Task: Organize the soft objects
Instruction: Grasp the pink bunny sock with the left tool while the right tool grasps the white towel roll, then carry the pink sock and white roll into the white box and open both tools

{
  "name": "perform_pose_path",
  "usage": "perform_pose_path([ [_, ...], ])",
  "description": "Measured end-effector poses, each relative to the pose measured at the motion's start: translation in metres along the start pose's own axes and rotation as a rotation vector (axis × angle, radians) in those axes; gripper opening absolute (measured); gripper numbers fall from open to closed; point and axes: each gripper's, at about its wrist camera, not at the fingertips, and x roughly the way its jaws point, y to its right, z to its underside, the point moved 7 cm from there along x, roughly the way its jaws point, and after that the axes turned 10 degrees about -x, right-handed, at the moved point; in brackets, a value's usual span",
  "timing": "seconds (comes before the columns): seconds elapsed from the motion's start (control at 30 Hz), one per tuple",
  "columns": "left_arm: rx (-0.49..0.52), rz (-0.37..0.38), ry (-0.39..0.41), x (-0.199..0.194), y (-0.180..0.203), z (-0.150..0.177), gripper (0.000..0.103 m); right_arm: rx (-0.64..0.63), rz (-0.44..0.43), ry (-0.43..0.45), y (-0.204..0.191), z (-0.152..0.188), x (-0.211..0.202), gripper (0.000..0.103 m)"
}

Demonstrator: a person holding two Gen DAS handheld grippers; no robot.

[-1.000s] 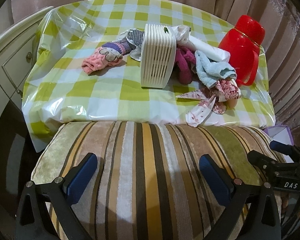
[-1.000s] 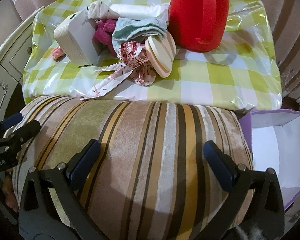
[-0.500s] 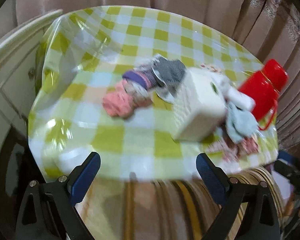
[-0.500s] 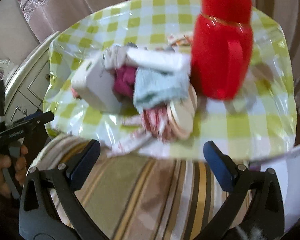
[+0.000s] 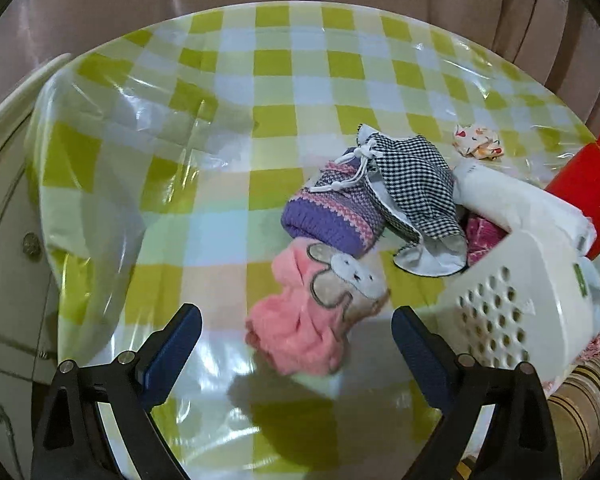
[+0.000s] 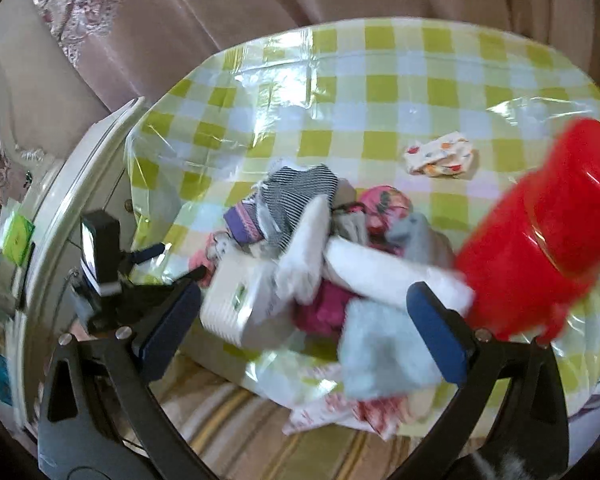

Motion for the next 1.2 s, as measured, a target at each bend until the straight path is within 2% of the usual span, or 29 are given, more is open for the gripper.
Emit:
perform_pose_path([
  [0.1,0.039,-0.018,-0.007,0.009,0.003,-0.001,0.097,-0.003,-0.031,-0.067,-0.005,-0.02,0.027,0.103],
  [0.17,0.052,-0.015,-0.017,0.015,0.004,0.0,0.097,-0.036,-0.013,-0.119,-0.008,-0.026,0.047,0.101],
  [0.27,0.069,-0.028,-0.021,0.022,0.006,0.001,0.095,-0.07,0.003,-0.173,-0.01,-0.031,0.071,0.093],
  [0.37,0.068,-0.03,-0.051,0.035,0.004,0.004,0.082,-0.076,0.023,-0.225,-0.004,-0.033,0.093,0.085],
  [0.43,0.06,-0.016,-0.07,0.042,0.003,0.007,0.07,-0.089,0.029,-0.258,-0.003,-0.031,0.104,0.084],
  [0.53,0.048,0.002,-0.073,0.043,0.004,0.009,0.06,-0.106,0.034,-0.291,-0.004,-0.029,0.118,0.078],
  [0.63,0.047,0.003,-0.063,0.039,0.007,0.009,0.052,-0.115,0.039,-0.306,-0.005,-0.031,0.127,0.064],
  [0.8,0.021,0.002,-0.033,0.031,0.005,0.004,0.047,-0.129,0.054,-0.344,-0.004,-0.027,0.142,0.042],
  [1.0,-0.032,0.016,0.007,0.015,-0.002,-0.002,0.045,-0.117,0.059,-0.347,0.006,-0.025,0.147,0.035],
  [1.13,-0.044,0.027,0.02,0.006,-0.001,-0.003,0.045,-0.096,0.043,-0.332,0.009,-0.025,0.146,0.035],
  [1.2,-0.044,0.03,0.019,0.003,0.0,-0.002,0.045,-0.08,0.045,-0.323,0.009,-0.027,0.146,0.04],
])
